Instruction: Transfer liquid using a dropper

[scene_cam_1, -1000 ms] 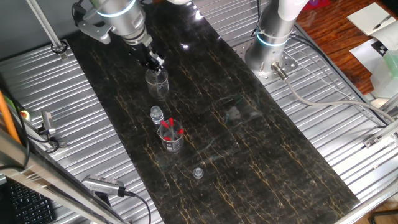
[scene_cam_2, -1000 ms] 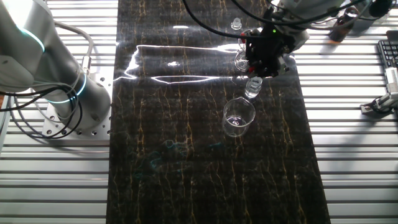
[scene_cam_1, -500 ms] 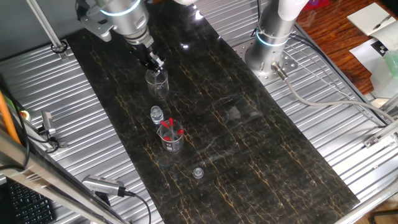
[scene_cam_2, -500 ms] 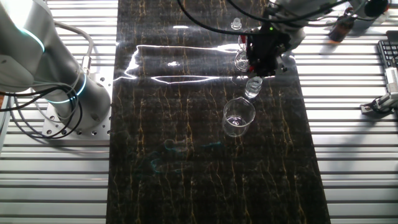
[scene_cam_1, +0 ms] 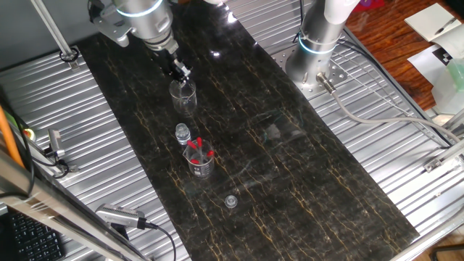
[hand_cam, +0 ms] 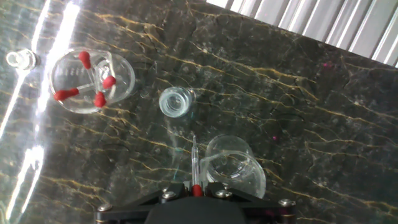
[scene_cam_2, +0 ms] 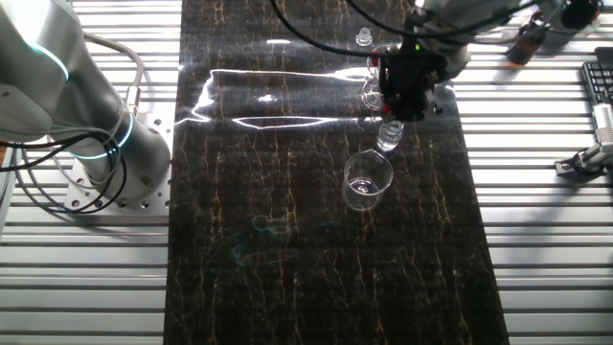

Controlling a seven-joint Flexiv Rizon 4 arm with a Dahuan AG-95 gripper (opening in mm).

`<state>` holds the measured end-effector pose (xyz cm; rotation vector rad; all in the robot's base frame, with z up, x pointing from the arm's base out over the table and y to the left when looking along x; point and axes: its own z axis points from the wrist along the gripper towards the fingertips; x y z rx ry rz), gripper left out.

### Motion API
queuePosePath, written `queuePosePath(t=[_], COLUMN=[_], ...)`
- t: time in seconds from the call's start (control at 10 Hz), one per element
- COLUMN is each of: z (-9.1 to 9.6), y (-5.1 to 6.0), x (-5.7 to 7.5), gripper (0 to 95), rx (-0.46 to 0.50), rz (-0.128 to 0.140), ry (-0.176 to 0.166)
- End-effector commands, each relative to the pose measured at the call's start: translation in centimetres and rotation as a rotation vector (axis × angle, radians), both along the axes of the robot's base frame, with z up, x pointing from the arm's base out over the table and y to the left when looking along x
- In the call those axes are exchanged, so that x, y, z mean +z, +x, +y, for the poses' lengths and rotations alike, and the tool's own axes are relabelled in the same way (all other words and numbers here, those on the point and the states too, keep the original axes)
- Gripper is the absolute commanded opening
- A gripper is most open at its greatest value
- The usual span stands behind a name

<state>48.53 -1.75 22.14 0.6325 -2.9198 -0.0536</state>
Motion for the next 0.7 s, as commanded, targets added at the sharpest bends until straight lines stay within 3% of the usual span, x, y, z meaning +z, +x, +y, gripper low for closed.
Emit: queuePosePath(t=[0.1, 0.3, 0.7], z=[-0.9, -2.5, -4.4], y=[-0.6, -1.4, -2.3], x=[0.3, 0.7, 0.1], gripper=[0.0, 0.0, 0.0], rx=[0.007, 0.019, 0.041], rz=[-0.002, 0.002, -0.003], ry=[0.000, 0.001, 0.007])
